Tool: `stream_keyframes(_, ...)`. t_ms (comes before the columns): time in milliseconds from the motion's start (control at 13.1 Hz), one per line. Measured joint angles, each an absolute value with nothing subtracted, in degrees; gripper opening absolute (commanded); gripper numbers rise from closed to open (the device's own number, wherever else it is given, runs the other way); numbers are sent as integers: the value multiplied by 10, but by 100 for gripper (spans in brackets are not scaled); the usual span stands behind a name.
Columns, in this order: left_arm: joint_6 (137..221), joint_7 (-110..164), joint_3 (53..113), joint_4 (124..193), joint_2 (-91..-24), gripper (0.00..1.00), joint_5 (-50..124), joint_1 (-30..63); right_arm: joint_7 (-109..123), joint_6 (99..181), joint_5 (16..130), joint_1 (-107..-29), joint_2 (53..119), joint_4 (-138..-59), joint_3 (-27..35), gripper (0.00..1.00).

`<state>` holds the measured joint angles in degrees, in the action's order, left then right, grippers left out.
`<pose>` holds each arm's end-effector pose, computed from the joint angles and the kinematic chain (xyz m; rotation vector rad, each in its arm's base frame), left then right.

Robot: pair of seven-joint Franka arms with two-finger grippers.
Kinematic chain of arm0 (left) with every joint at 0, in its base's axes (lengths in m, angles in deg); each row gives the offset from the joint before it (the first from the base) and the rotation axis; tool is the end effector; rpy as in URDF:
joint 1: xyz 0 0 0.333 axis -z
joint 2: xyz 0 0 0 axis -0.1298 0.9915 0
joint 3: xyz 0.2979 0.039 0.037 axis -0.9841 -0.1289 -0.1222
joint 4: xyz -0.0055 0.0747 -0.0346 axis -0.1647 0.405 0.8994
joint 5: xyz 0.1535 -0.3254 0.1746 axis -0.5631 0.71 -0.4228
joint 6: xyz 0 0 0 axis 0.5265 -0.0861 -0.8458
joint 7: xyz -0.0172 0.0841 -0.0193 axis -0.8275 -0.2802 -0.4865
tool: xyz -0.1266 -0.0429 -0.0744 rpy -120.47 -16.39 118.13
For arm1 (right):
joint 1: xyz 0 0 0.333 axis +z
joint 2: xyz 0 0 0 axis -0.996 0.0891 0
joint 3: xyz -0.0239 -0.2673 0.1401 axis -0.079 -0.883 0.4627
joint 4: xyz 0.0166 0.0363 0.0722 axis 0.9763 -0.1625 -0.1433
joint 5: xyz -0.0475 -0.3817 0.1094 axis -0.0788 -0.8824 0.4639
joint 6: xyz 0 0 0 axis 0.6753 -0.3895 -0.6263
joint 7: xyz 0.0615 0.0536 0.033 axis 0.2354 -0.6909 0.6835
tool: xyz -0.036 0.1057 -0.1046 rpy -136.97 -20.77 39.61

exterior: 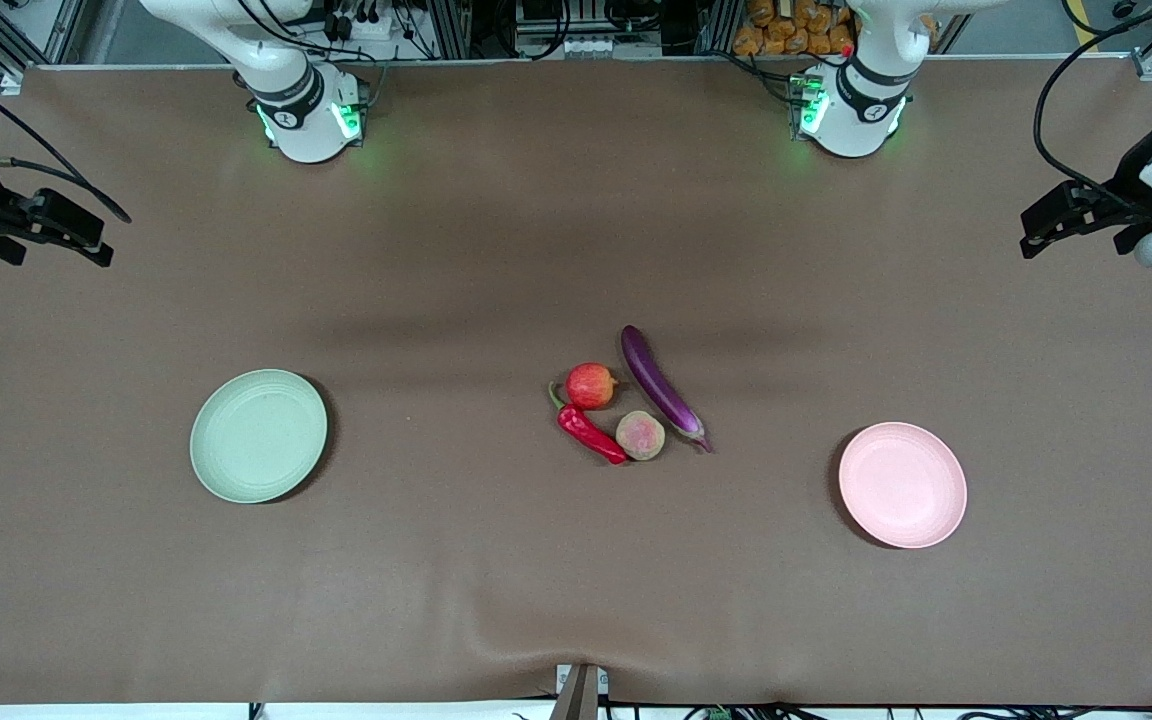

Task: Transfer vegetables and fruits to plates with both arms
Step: 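Move the left gripper toward the purple eggplant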

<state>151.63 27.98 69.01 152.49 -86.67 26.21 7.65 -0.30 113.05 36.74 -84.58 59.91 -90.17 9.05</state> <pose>0.5409 -0.0359 0.5717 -3.1044 -0.0313 -0.0071 0.5464 0.0034 0.5851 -3.1222 0.0560 -0.0156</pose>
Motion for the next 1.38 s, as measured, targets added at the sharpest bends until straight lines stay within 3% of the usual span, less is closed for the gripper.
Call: stream_keyframes(1379, 1506, 270, 706, 1539, -845, 100, 265, 78, 0, 1110, 364, -846, 601, -887, 89, 100)
